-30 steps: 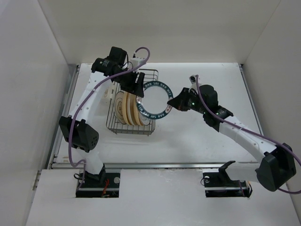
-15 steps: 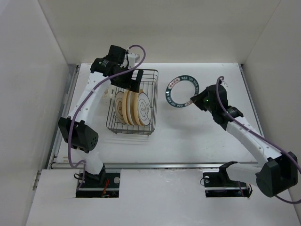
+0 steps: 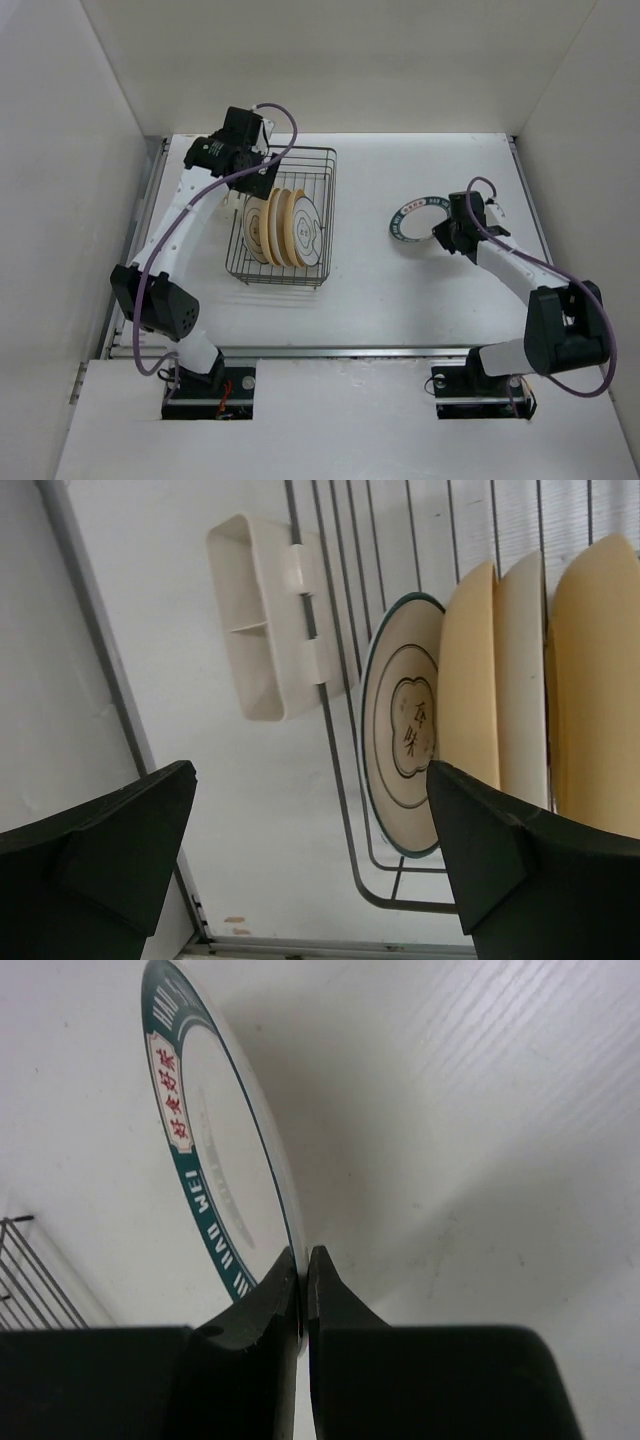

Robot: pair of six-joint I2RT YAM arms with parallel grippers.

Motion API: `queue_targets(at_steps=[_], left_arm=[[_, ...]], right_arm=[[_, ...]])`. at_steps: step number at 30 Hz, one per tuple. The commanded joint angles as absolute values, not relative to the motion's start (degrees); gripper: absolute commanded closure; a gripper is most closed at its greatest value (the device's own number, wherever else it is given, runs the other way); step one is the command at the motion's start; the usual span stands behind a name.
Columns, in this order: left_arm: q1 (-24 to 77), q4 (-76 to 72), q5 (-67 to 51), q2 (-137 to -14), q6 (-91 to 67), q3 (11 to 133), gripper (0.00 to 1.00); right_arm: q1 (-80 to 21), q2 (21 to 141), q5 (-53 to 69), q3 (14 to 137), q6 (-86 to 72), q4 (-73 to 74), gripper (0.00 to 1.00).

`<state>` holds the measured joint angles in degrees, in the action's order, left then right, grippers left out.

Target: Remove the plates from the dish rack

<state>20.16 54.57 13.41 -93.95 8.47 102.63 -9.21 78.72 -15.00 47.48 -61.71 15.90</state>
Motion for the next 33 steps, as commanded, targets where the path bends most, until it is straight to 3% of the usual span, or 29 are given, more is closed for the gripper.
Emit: queue_targets(at_steps=[1,7,11,12,16,18,21,29,33], left_arm=[[20.4,50.9,19.6,-88.7,8.0,100.4,0.0],[20.4,46.4,18.5,-85.3,10.6,92.8,0.0],[20.4,45.9,20.0,-85.2,11.2,92.8,0.0],[20.4,46.7,20.9,-86.0,11.2,92.8,0.0],[20.4,48.3,21.4,-87.4,11.2,94.0,0.0],[20.4,48.3,21.4,-87.5,11.2,93.5,0.0],[20.4,48.3,21.4,-87.5,11.2,93.5,0.0],[20.4,52.3,18.6,-87.5,12.9,93.0,0.0],[20.4,55.1,17.1,-89.7,12.9,93.5,0.31]], right_arm=[[-8.3,78.9,-13.4,46.0,-64.2,11.1,1.0],[-6.6,84.8,-10.2,46.1,-64.2,12.0,1.0],[-6.1,86.6,-8.4,47.3,-62.1,12.0,0.77],[-6.1,86.6,-8.4,47.3,-62.1,12.7,0.62],[-6.1,85.2,-9.6,47.3,-61.1,14.0,0.25],[-6.1,83.4,-10.6,47.9,-60.6,15.6,0.19],[-6.1,81.1,-12.7,48.6,-59.9,18.8,0.02],[-6.1,70.7,-20.0,51.7,-53.9,26.6,0.0],[-7.1,64.2,-18.6,51.7,-48.3,25.5,0.0]])
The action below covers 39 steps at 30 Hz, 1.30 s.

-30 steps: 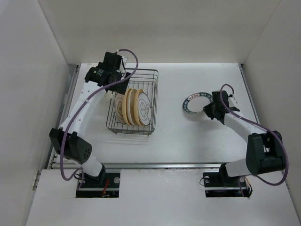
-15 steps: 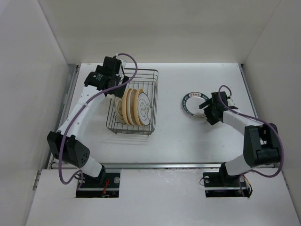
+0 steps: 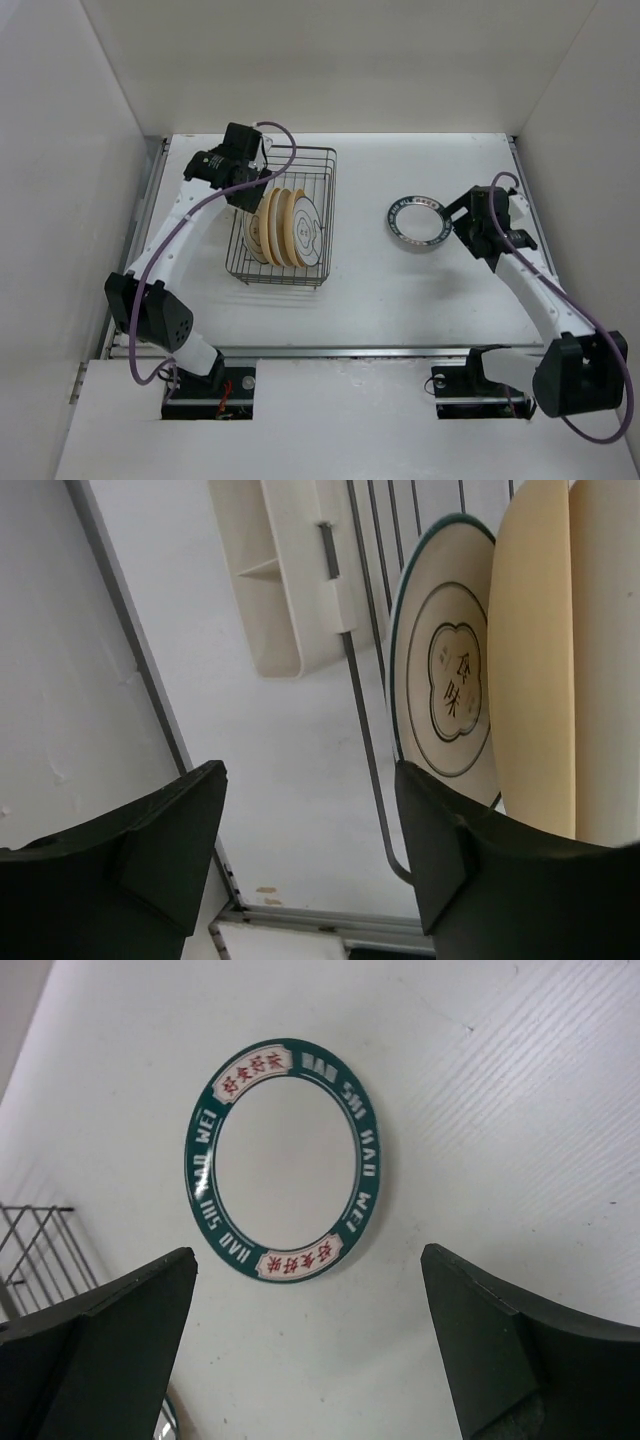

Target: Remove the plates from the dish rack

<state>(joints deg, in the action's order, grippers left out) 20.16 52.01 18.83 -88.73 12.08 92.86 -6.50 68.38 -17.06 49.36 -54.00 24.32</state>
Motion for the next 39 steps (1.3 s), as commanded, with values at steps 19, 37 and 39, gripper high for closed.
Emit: queue_targets(at_steps=[19,37,39], left_arm=[[17.4,63.5,0.8,-103.7,10.5,98.6,0.84],[21.6,61.3,19.2,-102.6,6.1,124.2,1.0],[21.6,60.2,20.4,-104.6,6.2,127.3,1.0]], right_arm=[[-13.9,54.3,-18.0,48.8,-41.4,26.1,0.02],[-17.4,55.8,-7.4,52.6,-32.5,20.9,0.04],[-17.4,57.4,-5.8,54.2,-32.5,19.8,0.04]])
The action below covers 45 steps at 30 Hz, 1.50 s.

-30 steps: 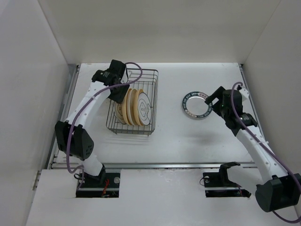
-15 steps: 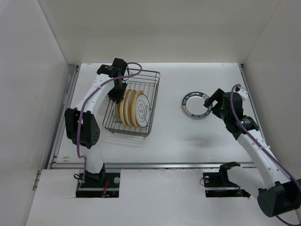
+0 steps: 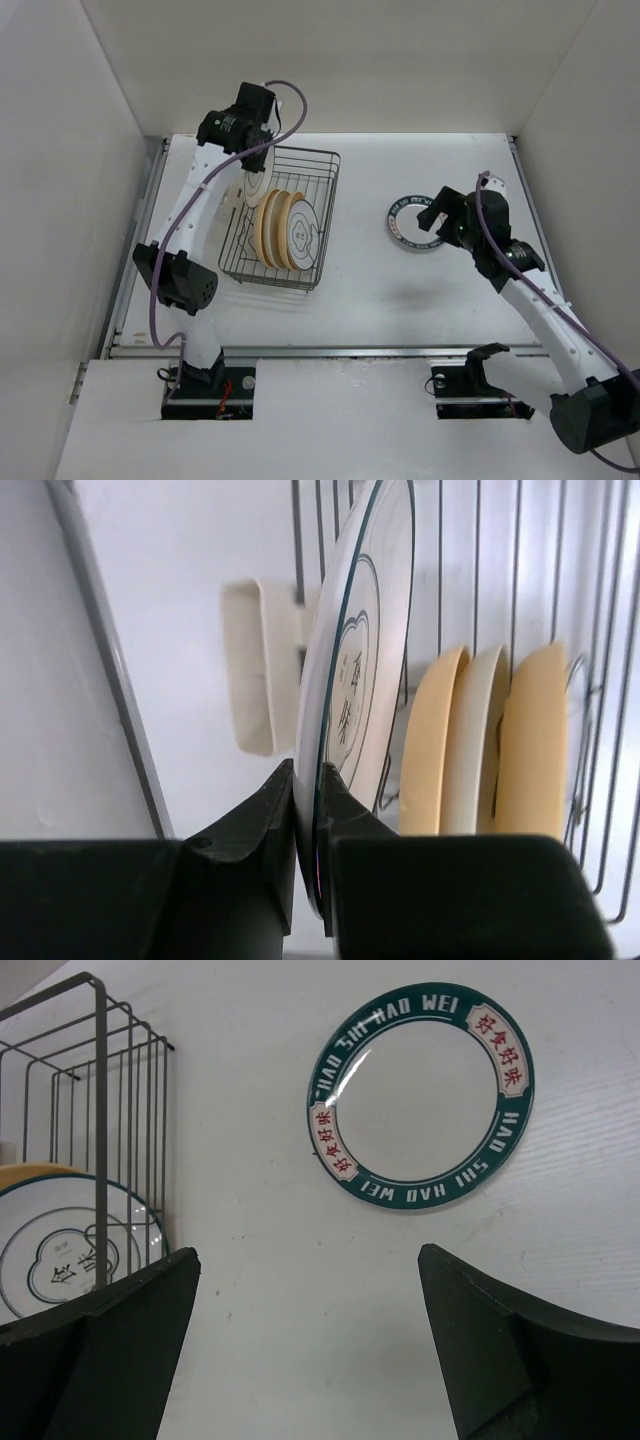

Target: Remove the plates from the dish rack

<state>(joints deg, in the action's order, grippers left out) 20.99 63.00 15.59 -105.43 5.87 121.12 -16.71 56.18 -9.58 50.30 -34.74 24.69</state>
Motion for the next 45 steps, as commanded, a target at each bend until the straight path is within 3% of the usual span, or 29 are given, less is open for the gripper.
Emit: queue_targets(at_steps=[1,8,16,22,28,33,37,40,44,45], left_arm=[[21.6,58.5,20.4,-104.6,6.2,128.0,1.0],[22.9,49.4,11.4,-107.0,2.0,126.9,1.0],[24.4,46.5,-11.7,-111.6,-3.9,132.8,1.0],[24.4,44.5,-16.0,-115.6,-6.1,133.9,1.0],[24.4,41.4,-27.1,-120.5,-12.3,135.1,1.0],[24.4,40.9,-28.7,-121.0,-13.4,135.1,1.0],[24.4,42.0,-30.1,-121.0,-12.7,134.0,1.0],[24.4,42.0,-33.0,-121.0,-13.2,132.7,1.0],[24.4,43.2,-33.8,-121.0,-12.4,132.7,1.0],[24.4,43.9,-33.8,-121.0,-11.8,132.7,1.0]], right_arm=[[-17.4,58.5,-5.2,54.2,-32.5,19.8,0.04],[-17.4,66.1,3.2,57.0,-33.1,11.0,0.03],[-15.7,81.4,17.9,61.4,-36.6,-4.1,0.01],[-14.1,90.2,25.3,62.0,-39.3,-12.6,0.01],[-14.1,98.7,29.9,66.1,-39.8,-17.9,0.07],[-13.0,101.7,32.6,66.6,-43.3,-24.0,0.12],[-12.4,104.5,35.2,65.2,-48.1,-31.3,0.26],[-12.4,107.3,38.0,65.7,-51.0,-34.4,0.45],[-12.4,107.8,39.6,65.0,-54.0,-38.0,0.98],[-12.4,107.2,39.0,63.6,-54.1,-38.5,1.0]])
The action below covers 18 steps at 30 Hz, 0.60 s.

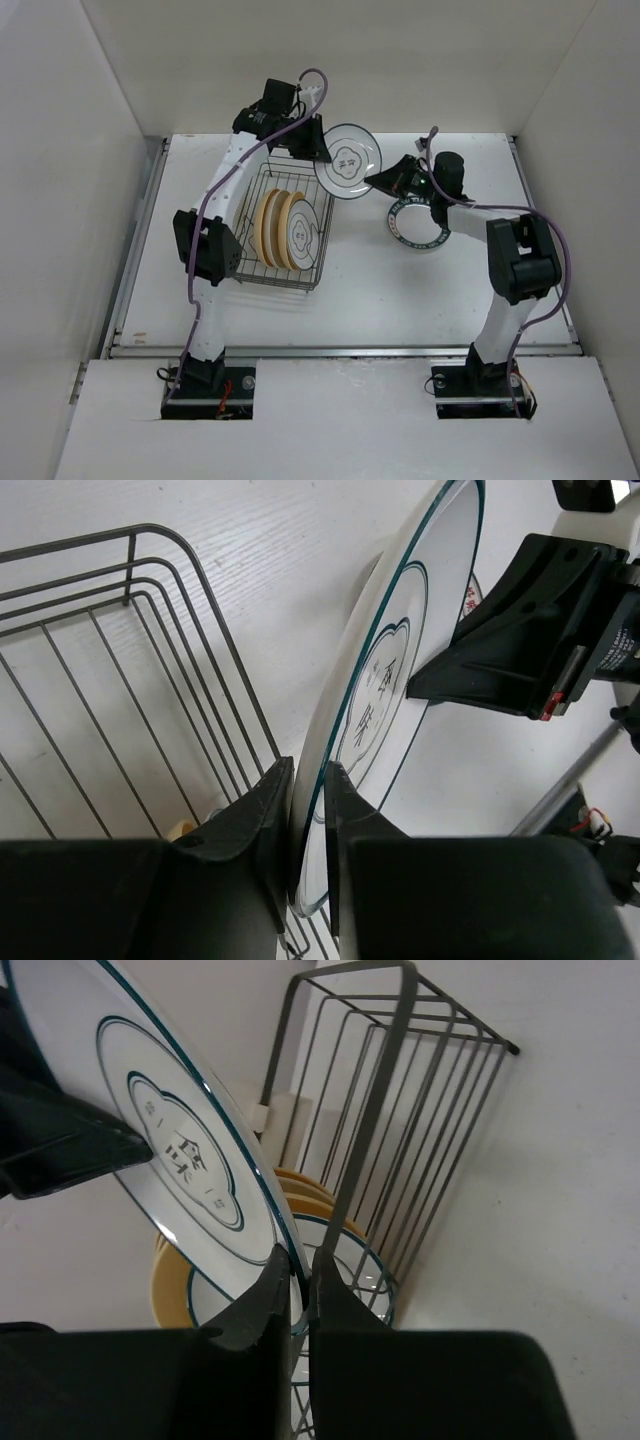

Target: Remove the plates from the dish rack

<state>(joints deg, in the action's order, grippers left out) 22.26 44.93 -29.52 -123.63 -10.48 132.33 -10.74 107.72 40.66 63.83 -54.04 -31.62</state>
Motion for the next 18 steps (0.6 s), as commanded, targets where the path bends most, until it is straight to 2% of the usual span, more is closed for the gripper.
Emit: queue_targets(at_steps=[1,4,5,6,8,9,14,17,18], left_arm=[[24.4,45.0,-33.8,-121.0,-11.3,132.7,1.0],[24.4,46.3,-33.0,-121.0,-10.5,132.2,1.0],[24.4,46.3,-33.0,-120.5,-9.8,131.6,0.94],[24.4,46.3,-33.0,-120.5,-9.3,131.1,0.85],[24.4,46.9,-33.0,-120.0,-8.8,131.0,0.61],[24.4,46.9,-32.4,-119.4,-8.8,131.0,0.4],[24.4,47.5,-22.1,-115.8,-5.2,131.7,0.0],[24.4,49.2,-14.2,-113.5,-3.5,131.7,0.0],[24.4,50.3,-12.1,-112.9,-2.9,131.7,0.0]], right_arm=[[-11.9,105.9,38.5,62.9,-54.1,-38.5,1.0],[-11.3,103.5,37.9,61.0,-54.1,-39.0,1.0],[-11.3,101.9,37.9,61.0,-54.1,-39.0,1.0],[-11.3,101.1,37.9,61.0,-54.1,-38.1,1.0],[-10.8,98.4,37.3,60.5,-54.1,-34.6,1.0],[-10.3,97.3,36.4,59.8,-54.1,-33.4,1.0],[-6.3,89.2,30.1,55.1,-54.1,-23.0,1.0],[-4.7,83.8,24.8,54.0,-52.6,-15.4,1.0],[-4.1,82.6,20.3,54.0,-52.6,-8.9,1.0]])
